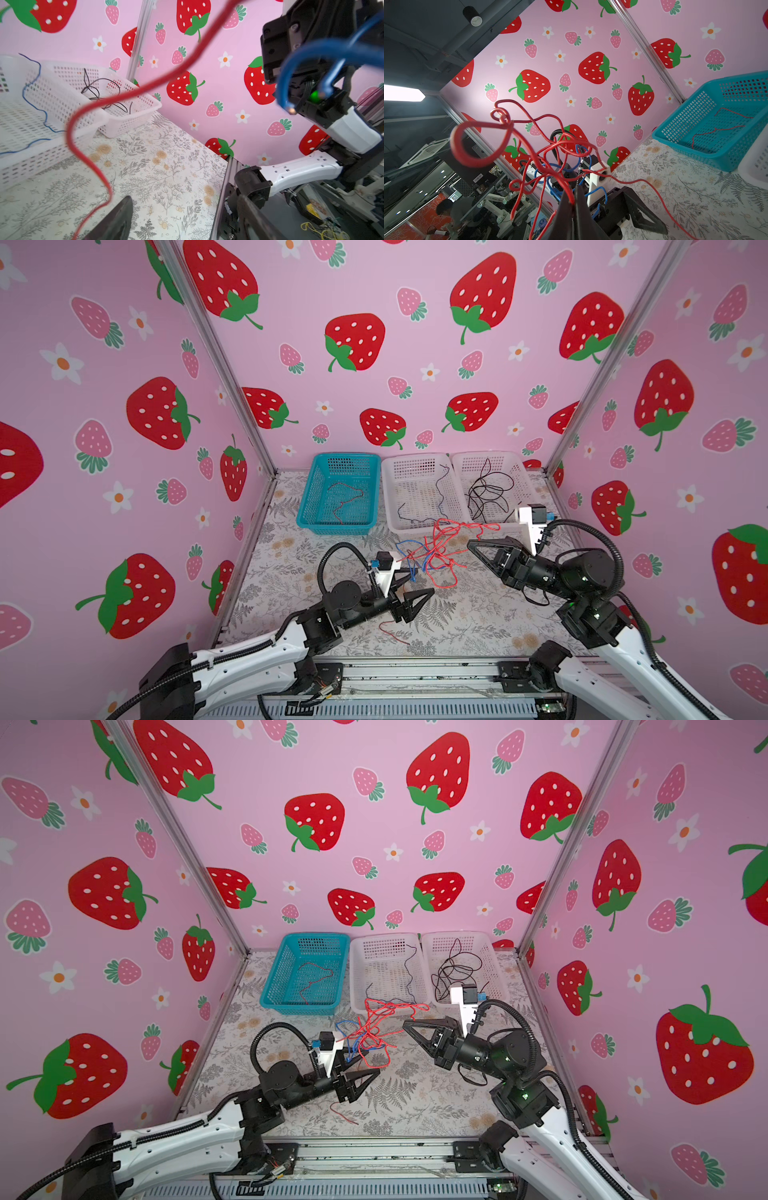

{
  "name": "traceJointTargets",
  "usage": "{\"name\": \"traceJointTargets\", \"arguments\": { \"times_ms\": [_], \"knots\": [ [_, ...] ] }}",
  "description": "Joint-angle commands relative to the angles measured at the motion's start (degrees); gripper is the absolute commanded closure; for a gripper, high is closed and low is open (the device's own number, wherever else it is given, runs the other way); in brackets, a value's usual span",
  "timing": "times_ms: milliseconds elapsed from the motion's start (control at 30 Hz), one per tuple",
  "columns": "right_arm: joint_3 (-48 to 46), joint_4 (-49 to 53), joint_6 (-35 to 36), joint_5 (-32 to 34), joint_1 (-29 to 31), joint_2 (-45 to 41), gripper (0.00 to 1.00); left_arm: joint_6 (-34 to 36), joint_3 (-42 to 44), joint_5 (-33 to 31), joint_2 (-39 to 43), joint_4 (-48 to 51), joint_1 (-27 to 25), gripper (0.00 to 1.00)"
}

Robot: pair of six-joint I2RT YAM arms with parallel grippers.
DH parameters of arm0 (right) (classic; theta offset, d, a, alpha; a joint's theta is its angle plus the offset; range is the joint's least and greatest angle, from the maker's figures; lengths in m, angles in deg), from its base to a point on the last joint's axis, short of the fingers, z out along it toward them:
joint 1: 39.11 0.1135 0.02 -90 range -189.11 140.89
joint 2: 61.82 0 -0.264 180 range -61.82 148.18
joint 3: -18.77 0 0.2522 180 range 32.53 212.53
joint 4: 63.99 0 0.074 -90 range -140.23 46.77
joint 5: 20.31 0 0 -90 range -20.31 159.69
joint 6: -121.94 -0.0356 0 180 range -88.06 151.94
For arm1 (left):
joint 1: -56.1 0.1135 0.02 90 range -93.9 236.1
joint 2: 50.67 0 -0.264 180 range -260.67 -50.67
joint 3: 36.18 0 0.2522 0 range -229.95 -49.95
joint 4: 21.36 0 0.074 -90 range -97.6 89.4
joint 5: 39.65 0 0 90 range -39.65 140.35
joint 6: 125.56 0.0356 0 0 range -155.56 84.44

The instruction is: Untangle the cables

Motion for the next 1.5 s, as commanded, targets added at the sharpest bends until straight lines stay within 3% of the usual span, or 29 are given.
{"name": "traceJointTargets", "arguments": {
  "times_ms": [0,233,433,500,700,833,1100,1200,1233,1467],
  "knots": [
    [2.0,-1.7,-0.4,-0.3,0.6,-0.4,1.0,4.1,-2.4,-4.3,1.2,3.2,-0.2,0.18],
    [1.9,-3.5,-1.1,0.4,2.5,0.0,1.0,3.2,-4.2,-2.4,-4.1,-2.4,-0.5,0.18],
    [3.5,-0.9,0.9,2.0,4.8,-0.2,1.0,6.3,-5.3,-5.5,-3.8,-1.5,-0.5,0.22],
    [3.4,-0.9,0.9,2.3,5.1,-0.3,1.0,7.4,-5.7,-5.8,-2.7,-0.3,-0.5,0.28],
    [3.2,-1.4,0.8,2.6,5.8,-0.3,1.0,8.9,-5.8,-7.2,0.7,3.5,-0.5,0.6],
    [3.2,-2.2,0.5,2.6,6.2,-0.3,1.0,9.2,-5.1,-8.4,2.0,4.6,-0.4,0.72],
    [3.2,-2.8,0.2,3.0,6.7,-0.3,1.0,8.7,-4.3,-7.3,1.8,3.5,0.0,0.84],
    [3.2,-2.9,0.2,3.3,6.9,-0.3,1.0,8.8,-4.7,-6.5,1.3,4.0,0.2,0.93],
    [3.2,-2.9,0.0,3.4,6.9,-0.3,1.0,8.9,-5.0,-6.3,1.2,4.6,0.2,1.0],
    [4.5,-5.3,-1.4,4.4,7.0,0.2,1.0,7.7,-4.7,-7.1,-0.4,7.8,1.0,1.0]
  ]
}}
